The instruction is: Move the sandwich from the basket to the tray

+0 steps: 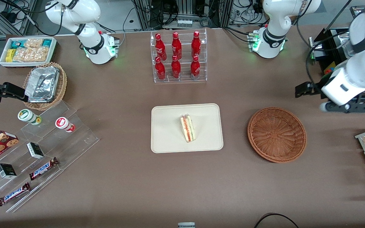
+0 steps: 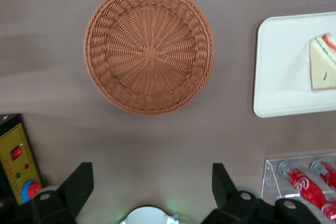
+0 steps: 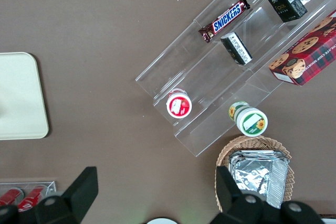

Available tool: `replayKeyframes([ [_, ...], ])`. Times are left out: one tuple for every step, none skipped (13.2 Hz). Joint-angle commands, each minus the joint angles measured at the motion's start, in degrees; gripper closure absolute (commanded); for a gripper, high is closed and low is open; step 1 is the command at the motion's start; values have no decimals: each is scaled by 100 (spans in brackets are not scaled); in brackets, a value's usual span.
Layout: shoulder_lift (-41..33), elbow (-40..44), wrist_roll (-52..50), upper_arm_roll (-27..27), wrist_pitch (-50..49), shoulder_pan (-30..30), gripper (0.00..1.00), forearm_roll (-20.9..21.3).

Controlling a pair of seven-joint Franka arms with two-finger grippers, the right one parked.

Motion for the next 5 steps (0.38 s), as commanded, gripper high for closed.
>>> replayKeyframes([
  [-396,-64,328,-270,-336,386,0,-100],
  [-483,-28,477,-261,-416,465,0,-100],
  [-580,-28,565,-218,-443,483,0,-100],
  [-598,-28,584,-208,-426,492,0,-82],
  [-598,-28,584,-208,-399,492,0,-56],
])
